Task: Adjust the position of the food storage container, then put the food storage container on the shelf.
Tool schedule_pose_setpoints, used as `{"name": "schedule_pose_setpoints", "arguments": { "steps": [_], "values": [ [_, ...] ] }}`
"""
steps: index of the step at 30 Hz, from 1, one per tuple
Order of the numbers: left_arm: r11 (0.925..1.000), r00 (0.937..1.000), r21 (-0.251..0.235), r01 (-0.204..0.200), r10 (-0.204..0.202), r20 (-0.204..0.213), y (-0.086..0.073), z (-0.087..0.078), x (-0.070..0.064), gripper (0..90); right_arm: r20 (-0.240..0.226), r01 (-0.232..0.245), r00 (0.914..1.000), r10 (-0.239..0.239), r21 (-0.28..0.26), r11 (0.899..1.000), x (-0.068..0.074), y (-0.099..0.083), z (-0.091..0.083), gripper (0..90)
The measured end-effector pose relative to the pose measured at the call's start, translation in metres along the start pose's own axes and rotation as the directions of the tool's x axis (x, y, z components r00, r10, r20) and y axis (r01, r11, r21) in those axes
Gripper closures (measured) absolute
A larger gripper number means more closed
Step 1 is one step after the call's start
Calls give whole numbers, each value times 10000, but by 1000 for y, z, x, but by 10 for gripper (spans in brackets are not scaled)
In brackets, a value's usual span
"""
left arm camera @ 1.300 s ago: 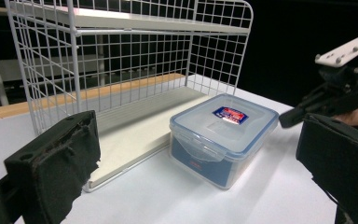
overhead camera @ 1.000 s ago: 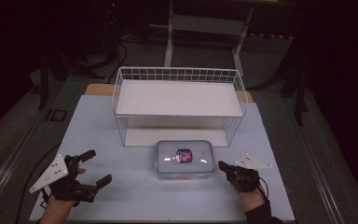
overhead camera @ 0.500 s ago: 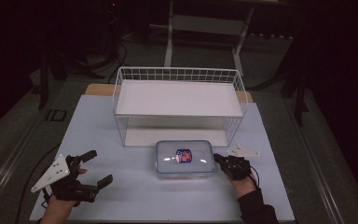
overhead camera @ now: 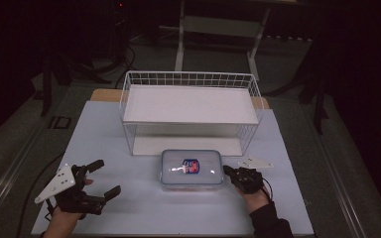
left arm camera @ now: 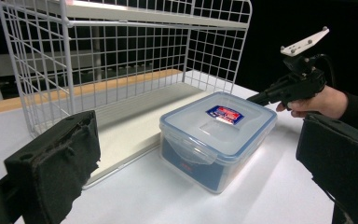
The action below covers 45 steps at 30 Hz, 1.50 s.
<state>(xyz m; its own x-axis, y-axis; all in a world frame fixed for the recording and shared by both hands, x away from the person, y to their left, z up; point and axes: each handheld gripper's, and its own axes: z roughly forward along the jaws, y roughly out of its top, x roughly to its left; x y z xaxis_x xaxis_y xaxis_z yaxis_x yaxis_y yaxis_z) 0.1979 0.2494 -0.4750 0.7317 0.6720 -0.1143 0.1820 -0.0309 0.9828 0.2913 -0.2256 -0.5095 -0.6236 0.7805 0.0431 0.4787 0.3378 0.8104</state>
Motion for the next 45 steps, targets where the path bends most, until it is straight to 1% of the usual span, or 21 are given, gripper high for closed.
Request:
{"name": "schedule_pose_setpoints", "arguments": {
  "steps": [3,5,10,13,16,19,21,23,24,25,26,29,33,35,37,39,41,42,43,44,45],
  "values": [
    [10000,10000,44,-13,12,69,0,0,-1,0,-47,-6,10000,6,-30,10000,0,1,0,900],
    [10000,9999,42,48,-48,145,0,1,-1,0,135,16,9999,-15,-113,9999,0,2,-3,897],
    [9996,9999,262,-42,39,109,-1,5,-2,0,249,-134,9996,149,-587,9982,-2,7,-17,799],
    [9991,9999,409,-128,127,29,0,8,-2,0,142,-135,9998,148,-828,9965,-1,10,-23,755],
    [9990,10000,437,-10,7,59,1,11,-4,0,-50,-138,9999,132,-1231,9923,2,14,-33,608],
    [9984,9997,559,-52,40,225,8,17,-6,0,-610,-320,9979,224,-1606,9865,7,18,-39,339],
    [9979,9993,630,120,-143,357,13,22,-6,0,-687,64,9975,-180,-1650,9863,13,20,-41,187],
    [9964,9991,847,53,-88,408,19,29,-7,0,-905,76,9956,-248,-1854,9826,16,21,-44,132],
    [9964,9991,847,53,-88,408,19,29,-7,0,-905,76,9956,-248,-1854,9826,16,21,-44,132],
    [9932,9988,1160,-100,44,487,26,37,-9,0,-952,80,9951,-277,-2014,9795,18,22,-46,131],
    [9919,9985,1265,-153,85,541,28,41,-11,0,-660,503,9957,-655,-2105,9763,23,24,-48,109],
    [9870,9974,1600,-152,38,715,35,53,-13,0,-646,812,9931,-984,-2289,9700,26,26,-51,139],
    [9832,9959,1827,9,-174,883,39,68,-15,0,-1108,560,9903,-840,-2350,9704,22,27,-51,155],
    [9801,9956,1987,-2,-184,919,40,75,-15,0,-1112,552,9904,-819,-2246,9729,21,27,-51,156],
    [9769,9945,2131,127,-346,992,39,83,-15,0,-1161,639,9890,-916,-2229,9727,20,26,-51,188],
    [9739,9930,2250,307,-554,1042,39,91,-13,0,-1002,746,9904,-952,-1925,9785,20,27,-51,187],
    [9689,9918,2418,532,-794,999,37,98,-10,0,-933,843,9902,-1039,-1935,9775,20,27,-51,187],
    [9689,9918,2418,532,-794,999,37,98,-10,0,-933,843,9902,-1039,-1935,9775,20,27,-51,187],
    [9627,9897,2598,757,-1043,981,36,105,-7,0,-967,866,9896,-1065,-1911,9777,20,28,-51,187],
    [9592,9891,2694,856,-1143,928,35,108,-5,0,-666,1093,9898,-1257,-2092,9717,20,28,-52,187],
    [9560,9882,2782,937,-1233,907,34,110,-4,0,-574,1115,9903,-1266,-2157,9701,20,28,-53,186]
  ]
}}
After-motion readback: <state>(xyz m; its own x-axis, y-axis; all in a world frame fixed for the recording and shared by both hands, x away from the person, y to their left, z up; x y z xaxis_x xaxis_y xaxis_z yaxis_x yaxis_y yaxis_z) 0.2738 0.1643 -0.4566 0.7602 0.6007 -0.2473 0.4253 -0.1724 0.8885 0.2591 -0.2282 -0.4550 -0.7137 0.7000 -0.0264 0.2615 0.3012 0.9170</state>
